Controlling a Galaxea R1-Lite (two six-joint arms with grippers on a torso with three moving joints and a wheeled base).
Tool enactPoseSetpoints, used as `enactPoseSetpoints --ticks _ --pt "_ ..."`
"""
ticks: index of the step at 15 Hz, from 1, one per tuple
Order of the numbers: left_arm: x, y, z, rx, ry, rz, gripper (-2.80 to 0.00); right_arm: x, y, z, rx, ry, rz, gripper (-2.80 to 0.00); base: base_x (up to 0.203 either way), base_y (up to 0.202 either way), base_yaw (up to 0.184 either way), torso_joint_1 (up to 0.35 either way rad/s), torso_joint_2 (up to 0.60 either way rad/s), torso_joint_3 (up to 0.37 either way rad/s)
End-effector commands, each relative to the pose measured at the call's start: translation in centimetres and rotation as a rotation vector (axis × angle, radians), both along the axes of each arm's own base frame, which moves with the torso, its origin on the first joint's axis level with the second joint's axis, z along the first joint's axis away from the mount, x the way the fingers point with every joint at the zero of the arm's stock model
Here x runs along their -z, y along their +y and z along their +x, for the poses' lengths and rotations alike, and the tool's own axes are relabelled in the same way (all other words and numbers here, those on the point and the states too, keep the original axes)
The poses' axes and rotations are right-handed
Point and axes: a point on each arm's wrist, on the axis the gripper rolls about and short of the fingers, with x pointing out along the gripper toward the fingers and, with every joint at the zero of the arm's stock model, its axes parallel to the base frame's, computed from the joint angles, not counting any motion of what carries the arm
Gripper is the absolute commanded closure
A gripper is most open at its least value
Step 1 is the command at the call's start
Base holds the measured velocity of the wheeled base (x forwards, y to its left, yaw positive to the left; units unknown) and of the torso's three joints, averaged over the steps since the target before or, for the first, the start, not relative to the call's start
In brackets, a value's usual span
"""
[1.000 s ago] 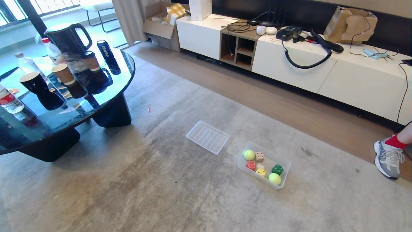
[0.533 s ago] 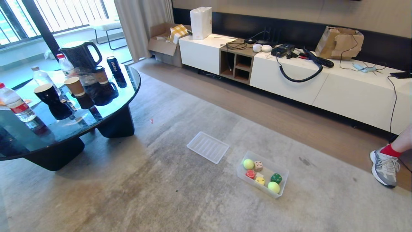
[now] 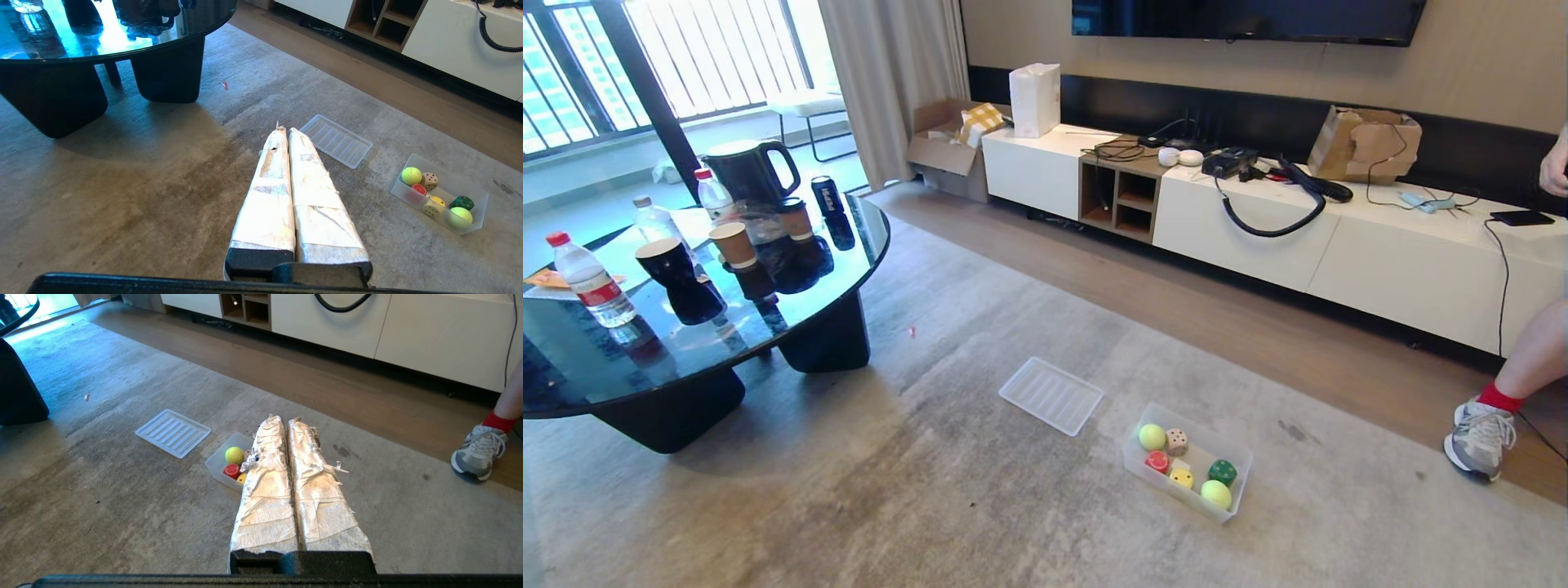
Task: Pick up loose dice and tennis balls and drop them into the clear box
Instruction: Close the lid
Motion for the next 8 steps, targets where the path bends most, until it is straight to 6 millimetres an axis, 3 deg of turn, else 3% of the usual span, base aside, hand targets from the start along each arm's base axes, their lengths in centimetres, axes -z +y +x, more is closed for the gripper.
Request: enactPoseSetpoints --ticks 1,8 --pt "0.0 0.01 0.0 -0.003 0.0 -0.001 0.0 0.67 0.0 0.19 0.0 0.023 0.0 0.0 0.0 0.0 0.0 0.002 0.0 0.032" --pt "0.0 0.0 0.0 0.002 0.0 0.016 0.0 0.68 0.0 0.19 0.0 0.025 -0.003 0.0 0.0 0.0 0.0 0.0 0.0 0.004"
